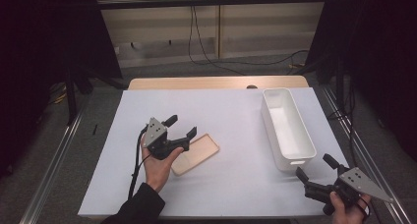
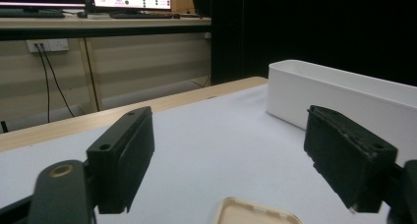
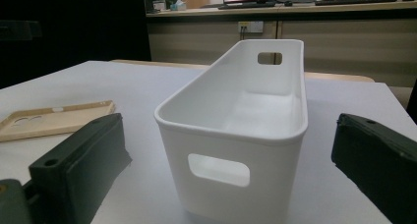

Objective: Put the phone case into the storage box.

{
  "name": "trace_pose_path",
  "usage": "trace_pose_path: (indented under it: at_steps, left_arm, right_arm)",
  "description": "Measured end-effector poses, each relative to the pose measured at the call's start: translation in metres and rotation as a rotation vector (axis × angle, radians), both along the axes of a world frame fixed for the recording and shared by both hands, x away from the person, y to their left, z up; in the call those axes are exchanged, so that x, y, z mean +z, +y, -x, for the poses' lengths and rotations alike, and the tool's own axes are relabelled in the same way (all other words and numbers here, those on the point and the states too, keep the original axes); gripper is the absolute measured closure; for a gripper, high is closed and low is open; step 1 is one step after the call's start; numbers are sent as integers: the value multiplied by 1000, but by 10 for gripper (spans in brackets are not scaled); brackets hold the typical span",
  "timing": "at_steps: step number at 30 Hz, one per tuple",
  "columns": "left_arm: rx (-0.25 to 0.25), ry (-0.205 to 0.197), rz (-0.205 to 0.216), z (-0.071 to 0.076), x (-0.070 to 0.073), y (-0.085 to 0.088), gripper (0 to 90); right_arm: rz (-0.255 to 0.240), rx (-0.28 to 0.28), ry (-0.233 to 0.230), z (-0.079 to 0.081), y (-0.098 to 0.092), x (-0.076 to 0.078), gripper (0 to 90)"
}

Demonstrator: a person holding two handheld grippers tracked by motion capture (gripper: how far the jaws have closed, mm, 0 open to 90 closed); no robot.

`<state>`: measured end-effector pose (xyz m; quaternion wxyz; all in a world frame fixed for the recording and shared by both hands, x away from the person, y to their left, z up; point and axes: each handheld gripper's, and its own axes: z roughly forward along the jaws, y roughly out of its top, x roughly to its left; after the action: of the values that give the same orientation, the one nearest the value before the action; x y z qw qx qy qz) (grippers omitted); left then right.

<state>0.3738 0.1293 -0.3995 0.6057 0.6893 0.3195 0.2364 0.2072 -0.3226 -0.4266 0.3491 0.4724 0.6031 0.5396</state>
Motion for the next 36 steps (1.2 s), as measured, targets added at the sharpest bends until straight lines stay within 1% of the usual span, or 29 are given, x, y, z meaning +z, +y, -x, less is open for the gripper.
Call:
trace_pose_path:
  at_steps: [1,3,4,5,6,7,8,11,12,14,15,16,18,19,21,23,24,28,29,30,31,32,34,35,36]
  left_arm:
    - [7,0,10,-3,0,0,210]
    - [14,-1,10,-6,-1,-1,247]
    - [21,-1,7,-8,-1,-1,247]
    - [21,-1,7,-9,-2,0,283]
    - [17,-2,2,-10,-2,0,301]
    - [15,6,6,-10,-3,1,301]
    - [15,7,3,-10,-3,2,341]
    - [18,12,16,-12,-3,4,368]
    - [17,14,14,-12,-3,5,390]
    - [17,20,5,-12,-4,5,399]
    - [15,14,-10,-12,-4,6,408]
    - [12,12,-19,-12,-4,5,423]
    - [1,17,-12,-12,-5,3,486]
    - [-5,13,-23,-12,-5,3,502]
    - [-14,10,-28,-11,-5,2,547]
    - [-20,21,-25,-11,-5,1,560]
    - [-26,24,-27,-11,-5,1,580]
    - [-36,24,-27,-11,-5,2,688]
    - [-35,22,-24,-11,-5,2,741]
    - [-47,14,-23,-11,-4,2,741]
    - [-57,17,-10,-10,-4,2,761]
    - [-63,11,-15,-11,-4,2,782]
    - [-77,17,-7,-10,-4,0,821]
    - [-83,17,-15,-10,-3,0,841]
    - [-88,24,-22,-10,-3,-1,867]
  right_arm:
    - [0,0,1,0,0,0,0]
    - [3,2,0,0,0,0,0]
    - [3,2,0,0,0,0,0]
    - [1,1,0,0,0,0,0]
    - [-1,0,0,0,0,0,0]
    - [-1,0,0,0,0,0,0]
    - [1,0,1,0,0,0,0]
    - [2,-2,-1,0,0,0,0]
    - [1,-2,0,0,0,0,0]
    - [2,1,0,0,0,0,0]
    - [2,3,0,0,0,0,0]
    - [2,3,0,0,0,0,0]
    - [1,2,0,0,0,0,0]
    - [6,3,-1,0,-1,0,0]
    - [7,1,-6,0,-1,0,0]
    - [9,3,-4,0,-1,0,0]
    - [10,5,-4,0,-1,0,0]
    - [7,7,-4,0,-1,0,0]
    - [7,8,-3,0,-1,0,0]
    - [7,8,-3,0,-1,0,0]
    - [6,8,-3,0,-1,0,0]
    - [6,9,-2,0,-1,0,0]
    - [8,9,-2,0,-1,0,0]
    - [8,10,-3,0,-1,0,0]
    - [7,10,-3,0,-1,0,0]
